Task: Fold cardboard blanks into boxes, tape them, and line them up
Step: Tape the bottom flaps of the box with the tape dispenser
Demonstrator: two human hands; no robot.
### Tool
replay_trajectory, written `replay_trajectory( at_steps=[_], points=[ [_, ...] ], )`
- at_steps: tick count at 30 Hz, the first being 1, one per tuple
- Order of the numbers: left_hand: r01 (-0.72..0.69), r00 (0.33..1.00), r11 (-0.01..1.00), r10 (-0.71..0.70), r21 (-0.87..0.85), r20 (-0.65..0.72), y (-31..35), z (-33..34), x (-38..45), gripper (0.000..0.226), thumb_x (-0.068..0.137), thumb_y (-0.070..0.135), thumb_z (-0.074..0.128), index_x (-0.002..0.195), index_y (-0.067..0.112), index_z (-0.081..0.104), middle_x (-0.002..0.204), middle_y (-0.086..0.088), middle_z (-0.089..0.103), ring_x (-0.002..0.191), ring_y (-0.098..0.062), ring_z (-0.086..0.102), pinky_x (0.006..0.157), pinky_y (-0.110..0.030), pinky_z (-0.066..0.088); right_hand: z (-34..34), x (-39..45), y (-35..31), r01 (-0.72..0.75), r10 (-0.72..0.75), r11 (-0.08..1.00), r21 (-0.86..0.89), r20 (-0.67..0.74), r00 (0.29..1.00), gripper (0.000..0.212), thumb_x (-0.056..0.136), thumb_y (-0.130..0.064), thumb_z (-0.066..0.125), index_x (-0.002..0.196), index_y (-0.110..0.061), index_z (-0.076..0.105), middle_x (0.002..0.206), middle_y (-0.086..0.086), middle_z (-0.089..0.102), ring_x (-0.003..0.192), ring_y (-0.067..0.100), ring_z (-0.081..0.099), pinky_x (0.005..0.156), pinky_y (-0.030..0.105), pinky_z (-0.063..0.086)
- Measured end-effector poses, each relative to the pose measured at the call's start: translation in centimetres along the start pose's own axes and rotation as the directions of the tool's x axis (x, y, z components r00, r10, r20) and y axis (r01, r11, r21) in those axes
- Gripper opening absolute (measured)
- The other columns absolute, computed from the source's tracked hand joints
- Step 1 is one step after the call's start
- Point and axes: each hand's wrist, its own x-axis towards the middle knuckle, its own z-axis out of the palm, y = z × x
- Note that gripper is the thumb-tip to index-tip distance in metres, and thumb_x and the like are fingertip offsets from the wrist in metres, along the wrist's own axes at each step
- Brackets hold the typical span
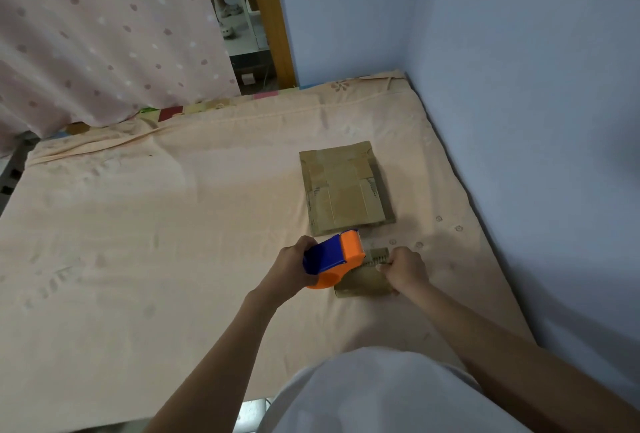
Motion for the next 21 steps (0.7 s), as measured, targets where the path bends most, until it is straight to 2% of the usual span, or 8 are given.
replay_trajectory(
  at_steps=[3, 4, 6, 9, 12, 14, 18, 21],
  points=[
    [-0.017, 1.0, 1.0, 0.017, 0.0, 0.0, -0.4, 0.1, -0.2, 0.066, 0.075, 0.008, 0.083, 0.13, 0.019, 0.048, 0.124, 0.001, 0.06, 0.104, -0.011, 0.054, 0.077, -0.014, 0.044, -0.3, -0.6, -0.5, -0.039, 0.023, 0.977, 0.209, 0.077, 0.997, 0.016, 0.094, -0.015, 0.063, 0.08, -0.008, 0.067, 0.069, 0.013, 0.072, 0.06, 0.031, 0.071, 0.063, 0.04, 0.062],
    [-0.023, 1.0, 1.0, 0.023, 0.007, -0.003, -0.4, 0.0, -0.2, 0.066, 0.076, 0.008, 0.083, 0.13, 0.019, 0.048, 0.124, 0.001, 0.06, 0.104, -0.011, 0.054, 0.078, -0.015, 0.045, -0.6, -0.9, -0.9, -0.092, 0.055, 0.949, 0.301, 0.129, 0.99, 0.016, 0.096, -0.011, 0.058, 0.085, -0.005, 0.068, 0.073, 0.015, 0.073, 0.061, 0.031, 0.072, 0.062, 0.04, 0.063],
    [-0.038, 0.999, 0.999, 0.038, 0.021, -0.002, -0.3, 0.0, -0.1, 0.065, 0.076, 0.007, 0.083, 0.13, 0.019, 0.048, 0.125, 0.0, 0.06, 0.105, -0.011, 0.054, 0.08, -0.016, 0.046, -1.1, -1.4, -1.4, -0.211, 0.112, 0.873, 0.439, 0.241, 0.964, 0.018, 0.098, -0.008, 0.053, 0.095, -0.001, 0.069, 0.083, 0.018, 0.074, 0.074, 0.033, 0.074, 0.071, 0.043, 0.063],
    [-0.058, 0.998, 0.998, 0.058, 0.037, 0.006, -0.3, 0.0, 0.1, 0.064, 0.076, 0.006, 0.082, 0.129, 0.02, 0.048, 0.126, -0.001, 0.061, 0.105, -0.012, 0.055, 0.083, -0.019, 0.049, -1.7, -2.0, -1.9, -0.311, 0.135, 0.79, 0.528, 0.345, 0.929, 0.028, 0.102, -0.021, 0.051, 0.103, -0.002, 0.072, 0.096, 0.016, 0.075, 0.09, 0.031, 0.072, 0.084, 0.043, 0.061],
    [-0.072, 0.997, 0.996, 0.071, 0.057, 0.018, -0.1, -0.1, 0.3, 0.064, 0.077, 0.007, 0.082, 0.13, 0.02, 0.048, 0.126, -0.001, 0.061, 0.105, -0.012, 0.054, 0.084, -0.02, 0.049, -2.3, -2.3, -1.8, -0.362, 0.1, 0.742, 0.565, 0.44, 0.892, 0.042, 0.104, -0.048, 0.045, 0.104, -0.013, 0.07, 0.101, 0.005, 0.076, 0.098, 0.026, 0.069, 0.083, 0.039, 0.053],
    [-0.071, 0.997, 0.995, 0.069, 0.067, 0.029, 0.0, -0.1, 0.4, 0.065, 0.077, 0.006, 0.082, 0.13, 0.019, 0.048, 0.127, -0.001, 0.06, 0.106, -0.011, 0.053, 0.083, -0.019, 0.048, -2.4, -2.2, -1.5, -0.335, 0.054, 0.758, 0.559, 0.458, 0.887, 0.038, 0.101, -0.051, 0.049, 0.108, -0.019, 0.068, 0.105, 0.001, 0.076, 0.103, 0.022, 0.067, 0.081, 0.037, 0.047],
    [-0.068, 0.997, 0.994, 0.064, 0.083, 0.043, -0.1, -0.1, 0.5, 0.065, 0.077, 0.009, 0.082, 0.13, 0.022, 0.047, 0.127, 0.0, 0.06, 0.106, -0.01, 0.053, 0.082, -0.019, 0.049, -2.2, -1.9, -0.8, -0.323, 0.005, 0.737, 0.594, 0.473, 0.881, 0.025, 0.096, -0.034, 0.064, 0.115, -0.019, 0.07, 0.109, 0.0, 0.075, 0.104, 0.019, 0.066, 0.077, 0.034, 0.043],
    [-0.065, 0.997, 0.994, 0.061, 0.089, 0.053, 0.0, -0.1, 0.6, 0.065, 0.077, 0.009, 0.082, 0.13, 0.023, 0.047, 0.126, 0.001, 0.06, 0.106, -0.011, 0.054, 0.082, -0.02, 0.051, -2.4, -2.2, -0.6, -0.304, -0.018, 0.7, 0.646, 0.441, 0.897, 0.018, 0.098, -0.016, 0.062, 0.111, -0.013, 0.073, 0.099, 0.002, 0.077, 0.091, 0.019, 0.066, 0.065, 0.03, 0.039]
  ],
)
